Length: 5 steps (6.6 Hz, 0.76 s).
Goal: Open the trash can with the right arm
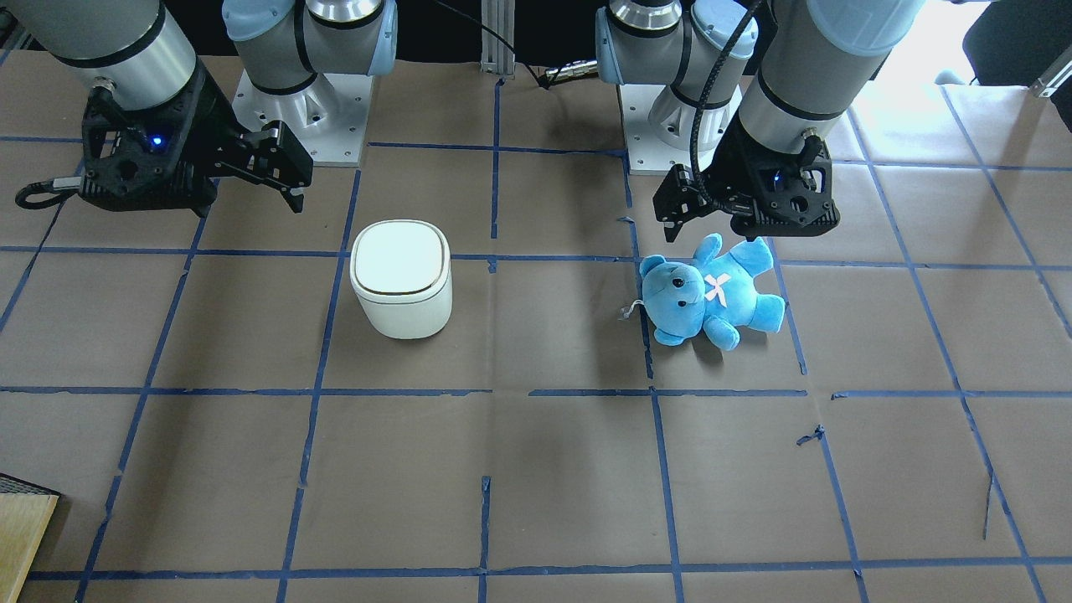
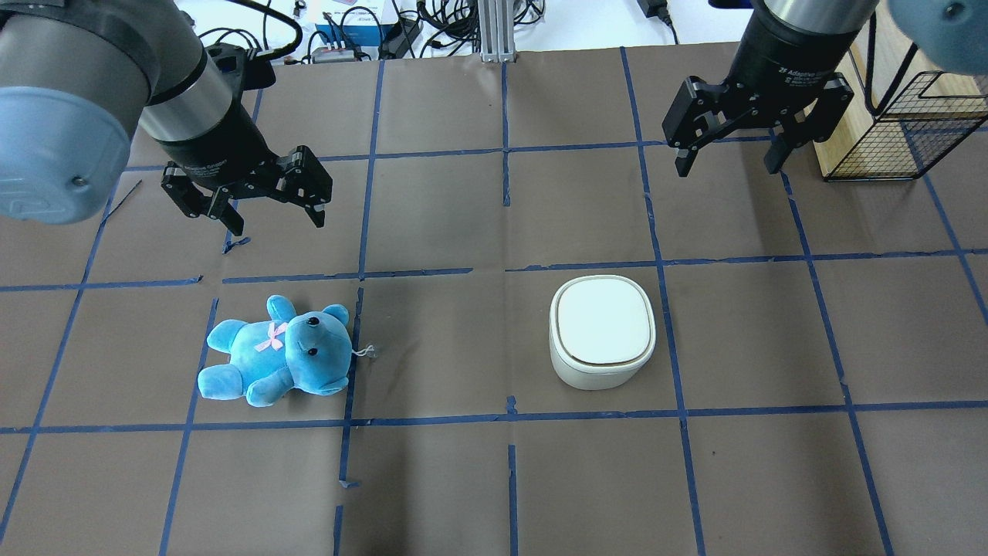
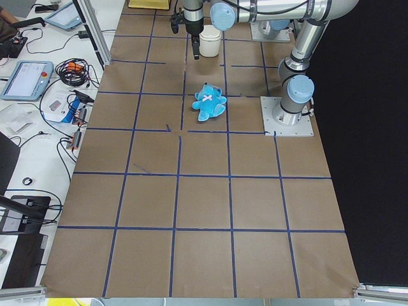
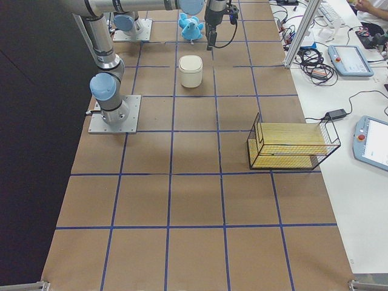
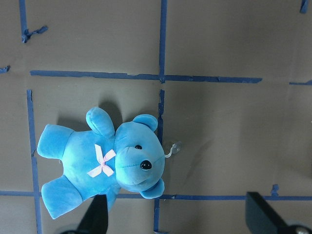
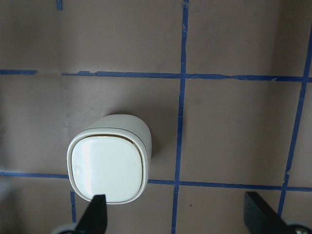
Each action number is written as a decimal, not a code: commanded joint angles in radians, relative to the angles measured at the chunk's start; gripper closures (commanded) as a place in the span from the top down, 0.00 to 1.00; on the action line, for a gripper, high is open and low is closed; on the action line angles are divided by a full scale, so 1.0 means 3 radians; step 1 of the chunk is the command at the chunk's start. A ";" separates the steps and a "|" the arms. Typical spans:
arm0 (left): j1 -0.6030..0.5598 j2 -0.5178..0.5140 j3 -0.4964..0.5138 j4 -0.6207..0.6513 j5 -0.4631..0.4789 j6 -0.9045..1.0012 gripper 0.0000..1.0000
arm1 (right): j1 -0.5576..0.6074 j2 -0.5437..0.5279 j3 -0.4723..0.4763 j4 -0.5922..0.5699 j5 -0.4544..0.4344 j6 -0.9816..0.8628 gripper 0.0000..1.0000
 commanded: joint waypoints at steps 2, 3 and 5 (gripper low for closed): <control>0.0000 0.0000 0.0000 0.0000 0.0000 0.0000 1.00 | 0.0027 -0.0006 0.0047 -0.0193 0.0009 0.0044 1.00; 0.0000 0.0000 0.0000 0.0000 0.0000 0.0000 1.00 | 0.0052 -0.0026 0.0194 -0.0183 0.0045 0.0059 0.97; 0.0000 0.0000 0.0000 0.0000 0.0000 0.0000 1.00 | 0.0261 -0.0144 0.0465 -0.0143 0.0040 0.0192 0.42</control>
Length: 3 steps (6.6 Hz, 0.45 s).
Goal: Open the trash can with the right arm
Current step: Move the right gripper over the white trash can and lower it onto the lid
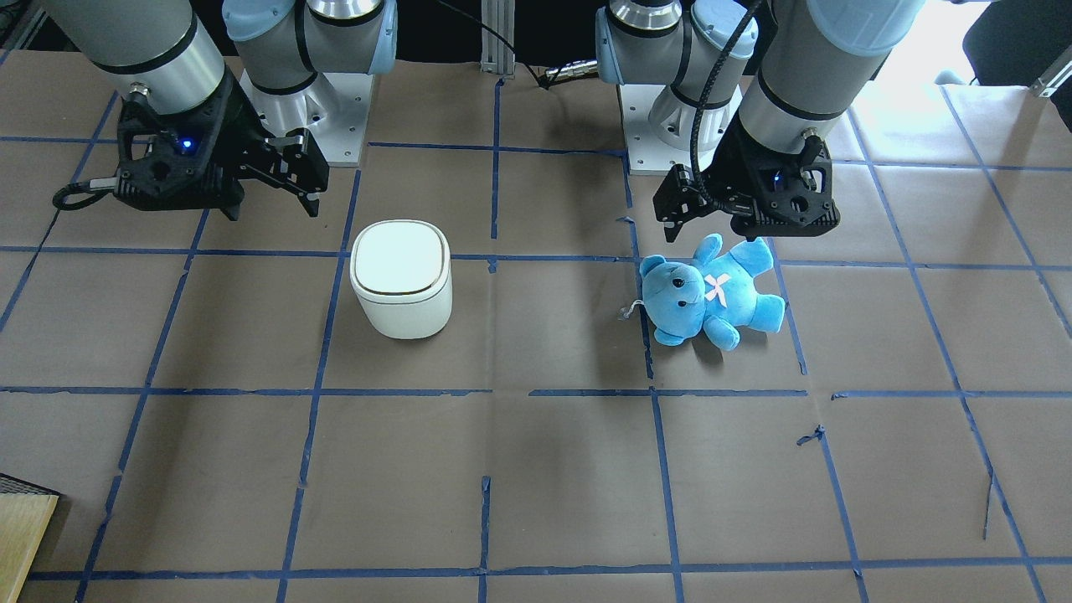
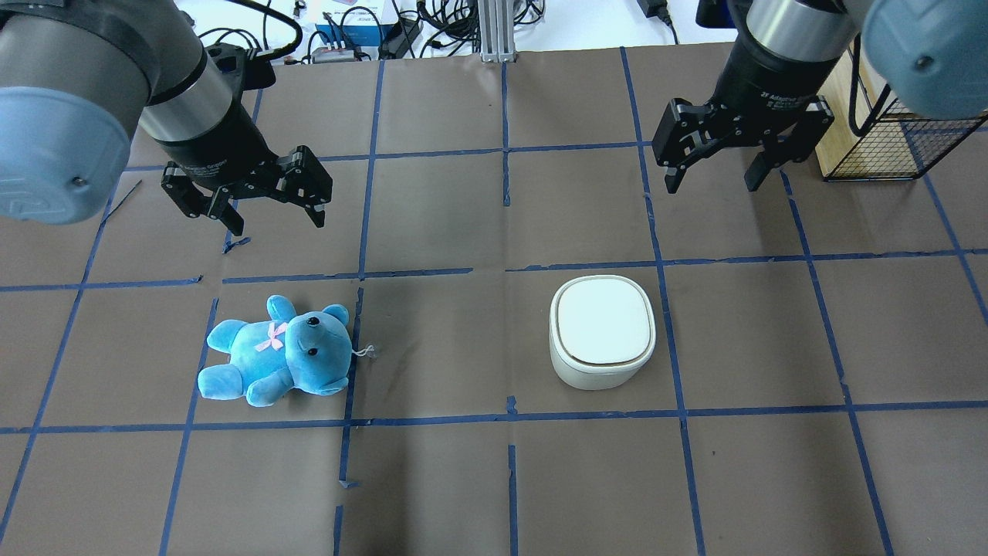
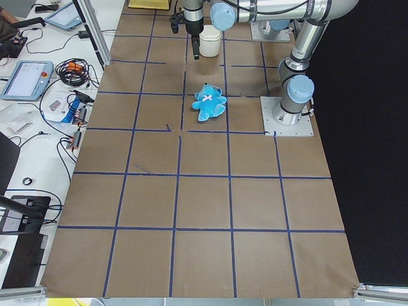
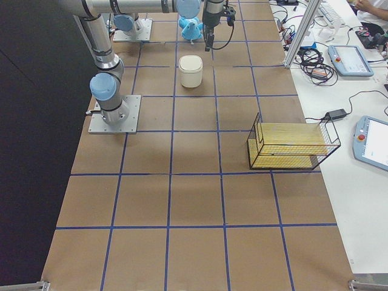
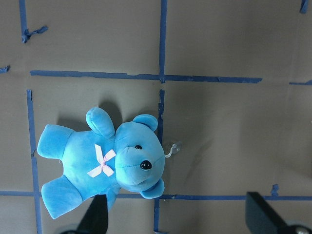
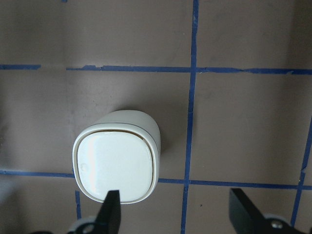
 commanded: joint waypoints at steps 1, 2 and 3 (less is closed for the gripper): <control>0.0000 0.0000 0.0000 0.0000 0.0000 0.0000 1.00 | 0.0420 0.0004 0.0296 -0.0032 -0.0016 0.0415 0.31; 0.0000 0.0000 0.0000 0.0000 0.0000 0.0000 1.00 | 0.0580 0.0065 0.0430 -0.0235 -0.0036 0.0530 0.20; 0.0000 0.0000 0.0000 0.0000 0.0000 0.0000 1.00 | 0.0622 0.0107 0.0573 -0.0384 -0.0031 0.0536 0.16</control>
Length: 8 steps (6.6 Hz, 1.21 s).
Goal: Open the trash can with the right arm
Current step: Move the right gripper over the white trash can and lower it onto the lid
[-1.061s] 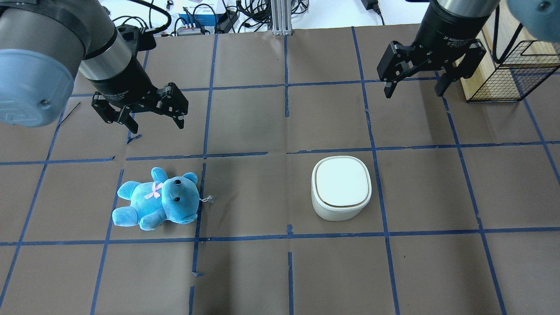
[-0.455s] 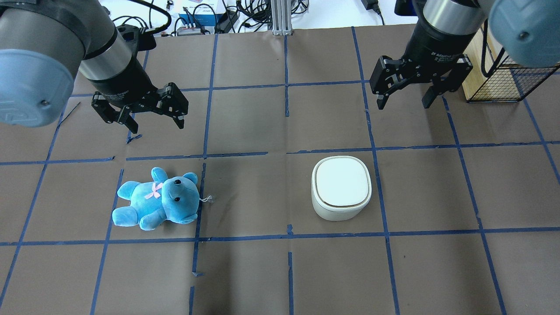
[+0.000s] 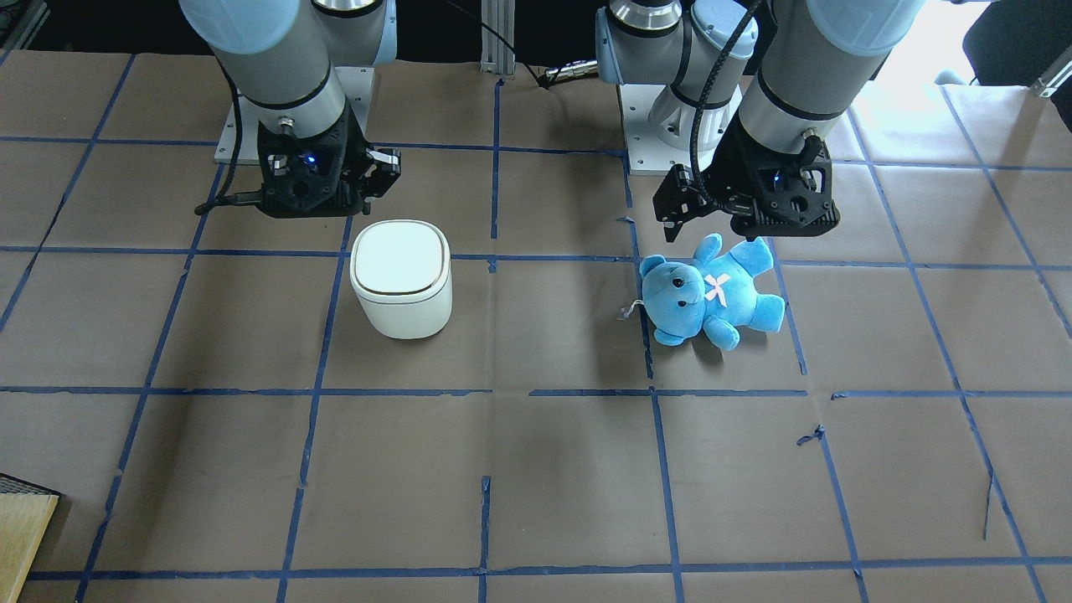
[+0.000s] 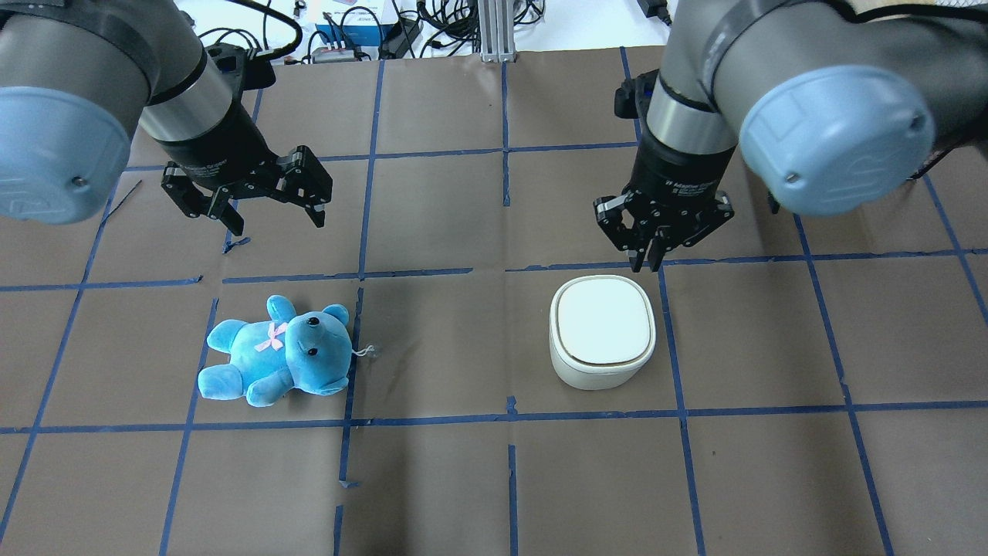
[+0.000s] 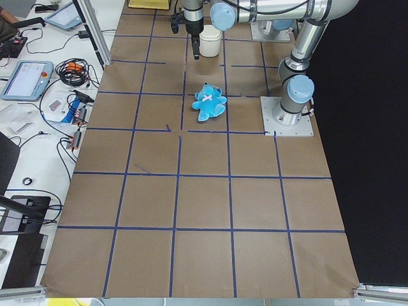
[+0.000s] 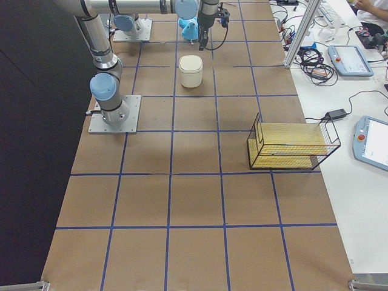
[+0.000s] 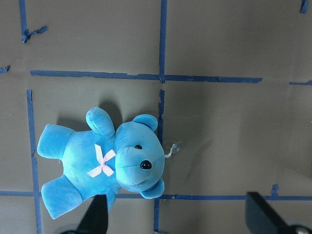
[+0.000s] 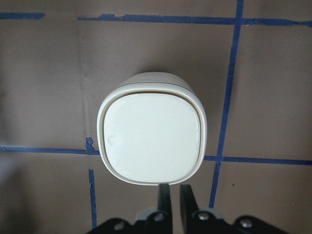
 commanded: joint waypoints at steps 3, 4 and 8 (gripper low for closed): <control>0.0000 0.0000 0.0000 0.0000 0.0000 0.0000 1.00 | 0.0113 0.0146 0.0464 -0.0557 0.0007 0.0083 0.05; 0.0000 0.0000 0.0000 0.0000 0.0000 0.0000 1.00 | 0.0113 0.0212 0.0470 -0.0649 -0.0003 0.0083 0.04; 0.0000 0.0000 0.0000 0.0000 0.0000 0.0000 1.00 | 0.0113 0.0370 0.0475 -0.0660 -0.0004 0.0078 0.04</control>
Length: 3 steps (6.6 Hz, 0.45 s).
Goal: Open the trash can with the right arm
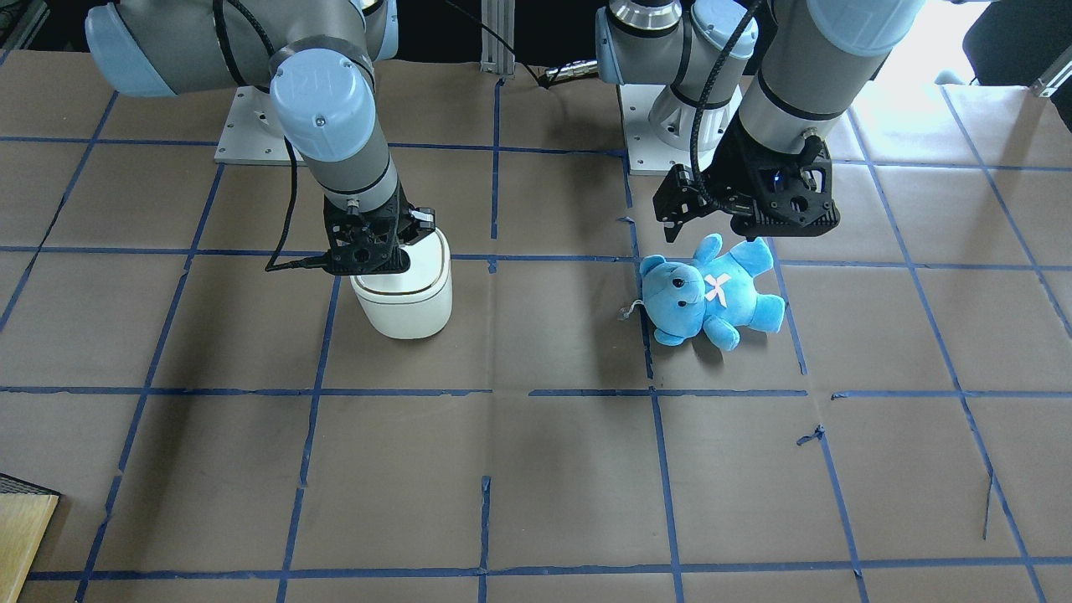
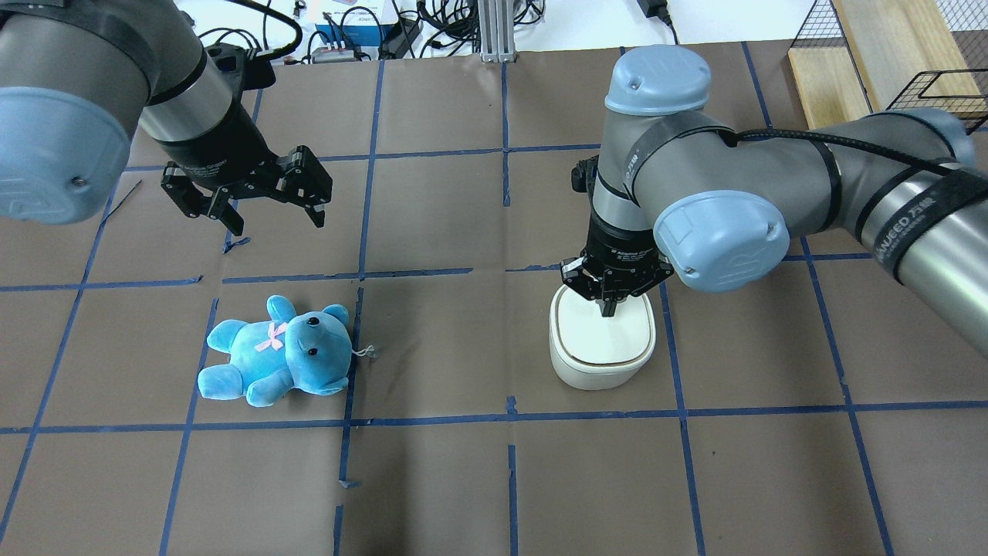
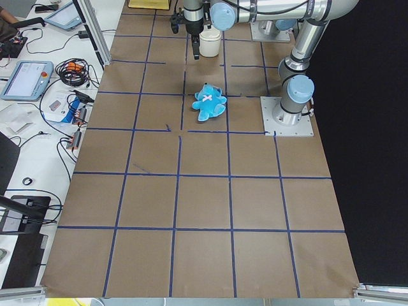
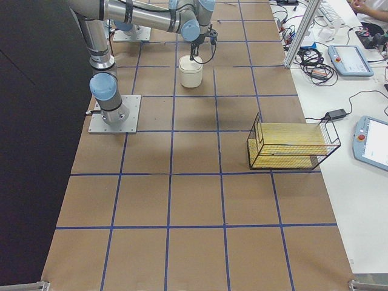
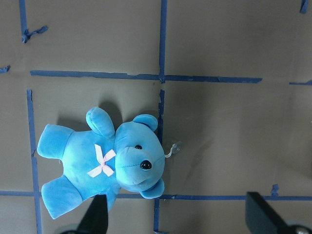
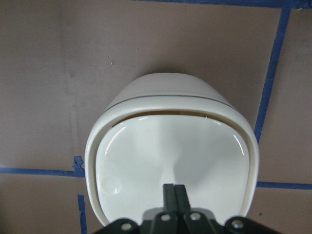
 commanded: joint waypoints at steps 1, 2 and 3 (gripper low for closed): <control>0.0000 0.0000 0.0000 0.0000 0.0000 0.0000 1.00 | 0.0000 0.0131 -0.0006 -0.0008 0.0009 -0.0011 0.04; 0.0000 0.0000 0.0000 0.0000 0.0000 0.0000 1.00 | 0.0015 0.0121 -0.0006 -0.0008 -0.0001 -0.0016 0.05; 0.0000 0.0000 0.0000 0.0000 0.0000 0.0000 1.00 | 0.0015 0.0121 -0.0011 -0.0008 0.0004 -0.0016 0.05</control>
